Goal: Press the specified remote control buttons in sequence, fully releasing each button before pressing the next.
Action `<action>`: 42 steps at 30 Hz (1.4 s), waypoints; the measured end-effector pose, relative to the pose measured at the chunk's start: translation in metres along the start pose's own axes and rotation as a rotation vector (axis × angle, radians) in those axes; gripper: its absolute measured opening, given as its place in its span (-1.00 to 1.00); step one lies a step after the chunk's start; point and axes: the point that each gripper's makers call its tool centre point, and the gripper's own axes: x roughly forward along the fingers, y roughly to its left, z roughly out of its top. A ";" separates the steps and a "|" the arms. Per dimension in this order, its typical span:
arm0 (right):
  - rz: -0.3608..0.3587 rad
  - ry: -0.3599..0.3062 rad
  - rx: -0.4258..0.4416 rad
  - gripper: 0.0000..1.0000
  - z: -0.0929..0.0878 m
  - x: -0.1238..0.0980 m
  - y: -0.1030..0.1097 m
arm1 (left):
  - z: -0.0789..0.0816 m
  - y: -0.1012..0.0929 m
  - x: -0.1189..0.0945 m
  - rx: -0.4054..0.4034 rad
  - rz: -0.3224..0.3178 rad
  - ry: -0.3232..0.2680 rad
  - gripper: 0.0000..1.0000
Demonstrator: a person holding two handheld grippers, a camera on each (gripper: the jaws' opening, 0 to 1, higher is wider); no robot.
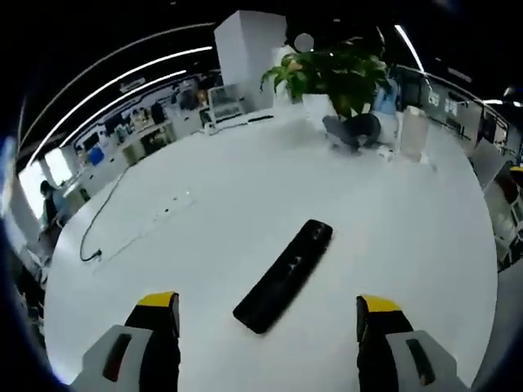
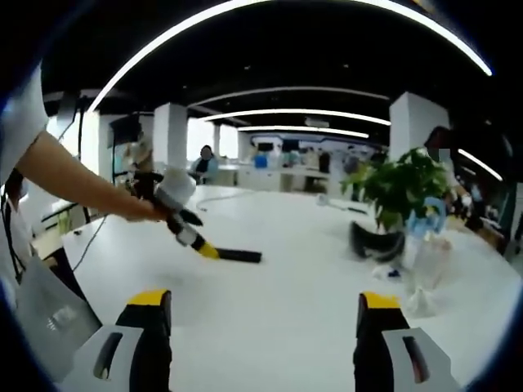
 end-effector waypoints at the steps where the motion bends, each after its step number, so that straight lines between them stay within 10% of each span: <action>1: -0.005 -0.009 0.004 0.94 0.002 0.000 -0.001 | 0.006 -0.002 -0.007 -0.032 0.009 -0.049 0.86; 14: -0.024 -0.045 0.010 0.98 0.008 -0.004 -0.006 | 0.014 -0.027 -0.097 -0.101 0.099 -0.292 1.00; 20: -0.044 -0.075 0.039 0.98 0.012 -0.007 -0.012 | -0.001 -0.033 -0.141 -0.105 0.132 -0.309 1.00; 25: -0.037 -0.077 0.030 0.98 0.013 -0.007 -0.009 | -0.007 -0.022 -0.189 -0.169 0.257 -0.417 1.00; 42: -0.014 -0.050 0.030 0.96 0.009 -0.005 -0.005 | -0.088 0.001 -0.251 -0.305 0.528 -0.396 1.00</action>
